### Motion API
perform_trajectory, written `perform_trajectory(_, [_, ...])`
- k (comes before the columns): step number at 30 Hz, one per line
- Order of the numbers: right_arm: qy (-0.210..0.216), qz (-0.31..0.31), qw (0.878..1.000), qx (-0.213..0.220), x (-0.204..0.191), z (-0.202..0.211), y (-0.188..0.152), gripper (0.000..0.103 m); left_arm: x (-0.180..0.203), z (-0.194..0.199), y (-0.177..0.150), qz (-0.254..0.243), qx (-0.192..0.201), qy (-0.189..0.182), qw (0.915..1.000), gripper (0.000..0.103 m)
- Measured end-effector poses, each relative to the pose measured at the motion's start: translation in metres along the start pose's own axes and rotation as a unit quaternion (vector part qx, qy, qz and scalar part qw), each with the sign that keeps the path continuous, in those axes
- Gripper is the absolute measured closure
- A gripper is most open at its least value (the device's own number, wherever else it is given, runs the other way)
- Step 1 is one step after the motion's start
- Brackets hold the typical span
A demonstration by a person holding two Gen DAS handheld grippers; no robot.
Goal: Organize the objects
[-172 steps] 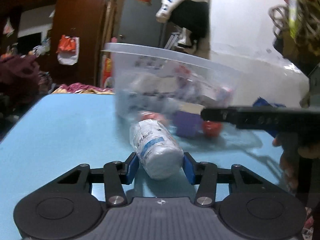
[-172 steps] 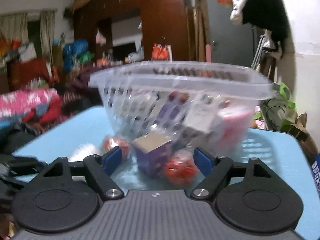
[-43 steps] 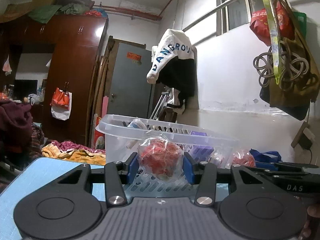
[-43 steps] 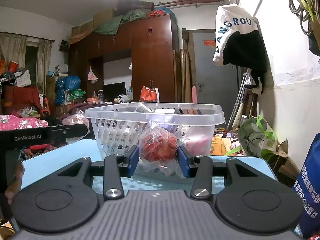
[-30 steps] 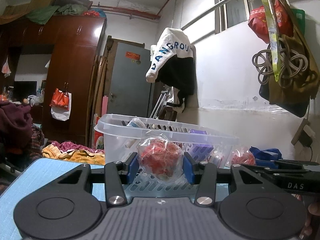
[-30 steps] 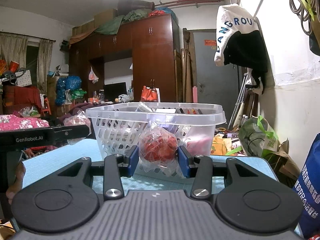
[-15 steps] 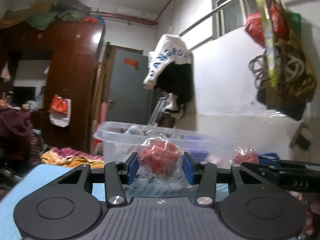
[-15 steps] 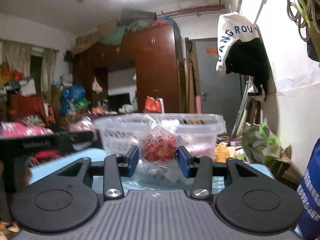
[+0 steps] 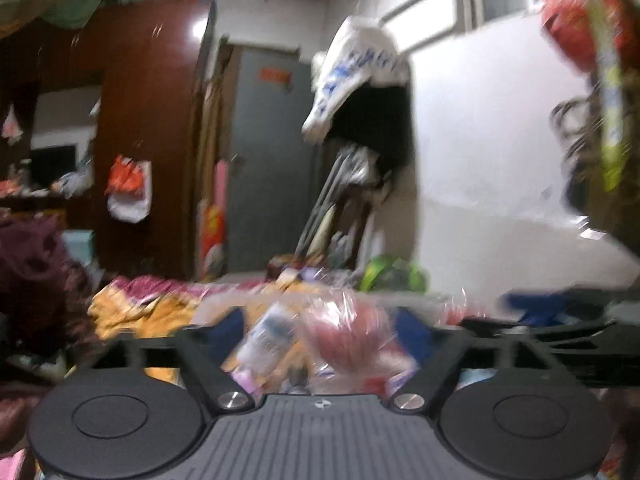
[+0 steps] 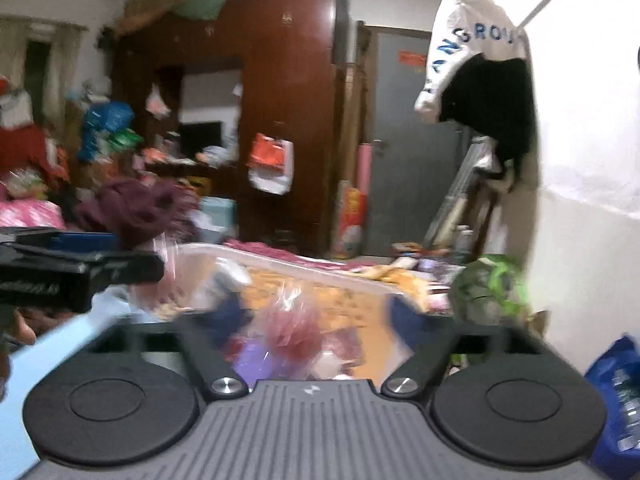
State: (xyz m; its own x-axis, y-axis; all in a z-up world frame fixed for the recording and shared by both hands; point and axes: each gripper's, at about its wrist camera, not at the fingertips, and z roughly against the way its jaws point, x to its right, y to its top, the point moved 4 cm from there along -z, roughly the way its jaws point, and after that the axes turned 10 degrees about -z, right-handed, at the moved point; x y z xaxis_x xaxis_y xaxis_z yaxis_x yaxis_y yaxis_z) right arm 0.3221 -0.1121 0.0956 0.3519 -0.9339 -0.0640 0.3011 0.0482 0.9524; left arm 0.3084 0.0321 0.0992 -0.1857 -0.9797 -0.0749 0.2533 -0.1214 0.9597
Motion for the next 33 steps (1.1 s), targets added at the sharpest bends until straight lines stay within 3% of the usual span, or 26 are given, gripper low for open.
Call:
perform_trajectory(3, [-0.003, 0.0, 1.0, 0.006, 0.003, 0.008, -0.006, 0.0, -0.007, -0.006, -0.012, 0.012, -0.022, 0.006, 0.9997, 0.013])
perform_trajectory(6, [0.013, -0.009, 1.0, 0.01, 0.006, 0.027, -0.01, 0.0, -0.015, 0.012, -0.019, 0.037, 0.0, -0.009, 0.9993, 0.012])
perform_trajectory(9, [-0.01, -0.008, 1.0, 0.006, 0.01, 0.036, -0.011, 0.0, -0.014, 0.026, -0.023, 0.036, 0.009, 0.01, 0.9992, 0.0])
perform_trajectory(13, [-0.054, -0.028, 0.998, 0.018, 0.019, 0.038, -0.013, 0.0, -0.009, 0.033, -0.028, 0.027, -0.007, -0.006, 0.9996, 0.0])
perform_trajectory(15, [-0.067, -0.04, 0.997, 0.023, 0.024, 0.043, -0.014, 0.0, -0.005, 0.036, -0.029, 0.019, -0.012, 0.004, 0.9997, 0.0])
perform_trajectory(21, [-0.051, -0.044, 0.998, 0.001, 0.027, 0.047, -0.017, 0.0, 0.008, 0.045, -0.031, 0.006, -0.03, 0.018, 0.9994, 0.0])
perform_trajectory(33, [-0.033, -0.026, 0.999, 0.003, 0.018, 0.052, -0.03, 0.0, 0.012, 0.054, -0.034, -0.008, -0.036, 0.032, 0.9988, 0.0])
